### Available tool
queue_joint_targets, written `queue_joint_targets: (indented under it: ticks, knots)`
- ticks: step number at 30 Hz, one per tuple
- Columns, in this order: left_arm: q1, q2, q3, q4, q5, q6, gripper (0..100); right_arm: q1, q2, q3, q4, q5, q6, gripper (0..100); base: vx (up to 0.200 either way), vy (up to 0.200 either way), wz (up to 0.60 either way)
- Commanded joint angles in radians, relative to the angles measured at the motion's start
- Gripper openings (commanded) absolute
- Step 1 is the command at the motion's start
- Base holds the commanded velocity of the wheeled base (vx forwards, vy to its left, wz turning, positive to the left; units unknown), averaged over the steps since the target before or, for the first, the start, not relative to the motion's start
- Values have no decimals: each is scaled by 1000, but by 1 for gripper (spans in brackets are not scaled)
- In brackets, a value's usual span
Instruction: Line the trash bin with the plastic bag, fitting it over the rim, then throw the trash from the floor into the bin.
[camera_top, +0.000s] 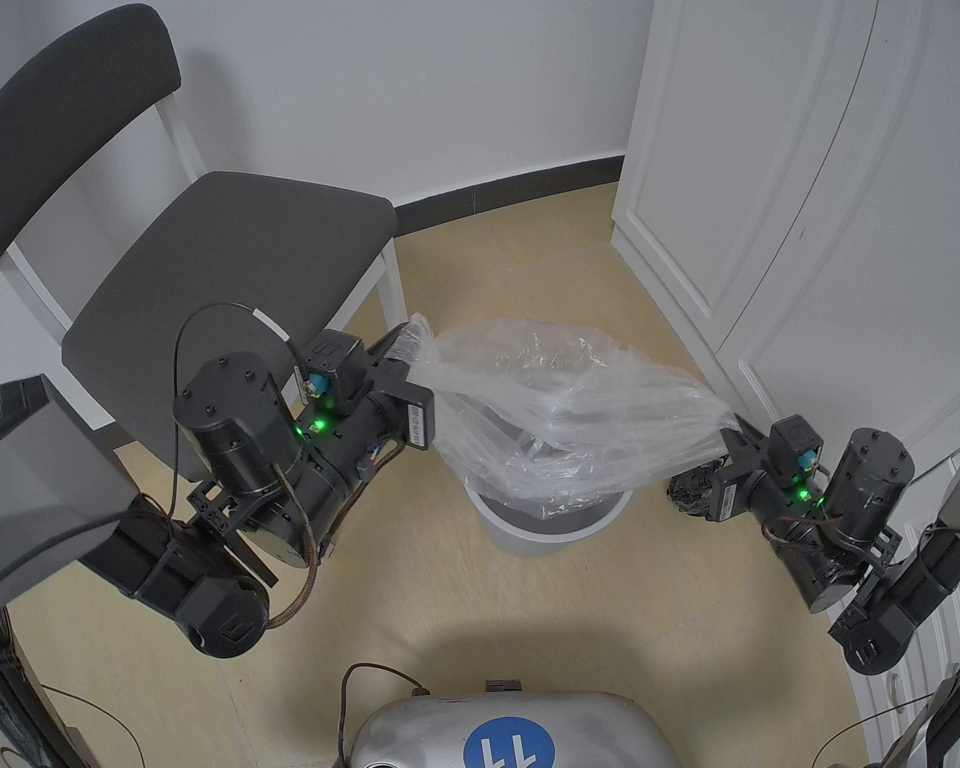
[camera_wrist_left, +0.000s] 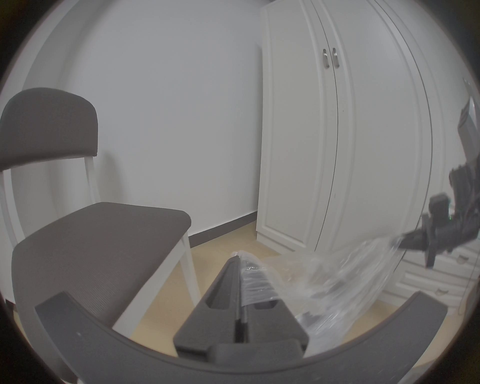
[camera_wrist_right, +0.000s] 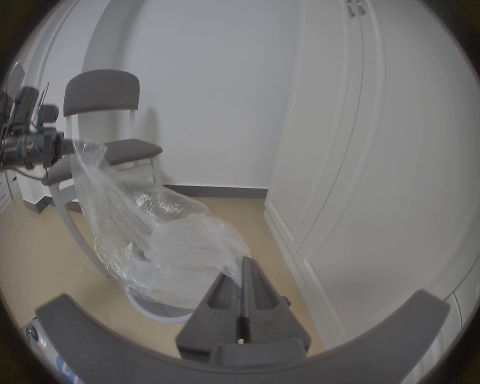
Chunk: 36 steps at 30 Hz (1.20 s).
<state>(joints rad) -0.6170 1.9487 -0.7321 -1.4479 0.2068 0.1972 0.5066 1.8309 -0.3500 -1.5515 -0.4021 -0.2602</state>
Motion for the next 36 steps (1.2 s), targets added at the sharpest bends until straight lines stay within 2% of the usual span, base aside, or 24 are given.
queue_joint_targets:
  ticks: [1, 21, 27, 31, 36]
  knots:
    - [-35, 6, -12, 0, 9, -9, 0, 24, 71, -4, -19, 0, 1, 0, 0, 0, 0]
    - [-55, 104, -47, 0, 9, -12, 0, 15, 105, -7, -19, 0, 1, 0, 0, 0, 0]
    - [-52, 139, -79, 0, 9, -16, 0, -22, 151, -50, -19, 0, 7, 0, 0, 0, 0]
    - [-44, 190, -144, 1, 11, -27, 0, -49, 192, -90, -19, 2, 10, 0, 0, 0, 0]
    - [-38, 260, -250, 7, 69, -61, 0, -66, 231, -132, -19, -1, 29, 0, 0, 0, 0]
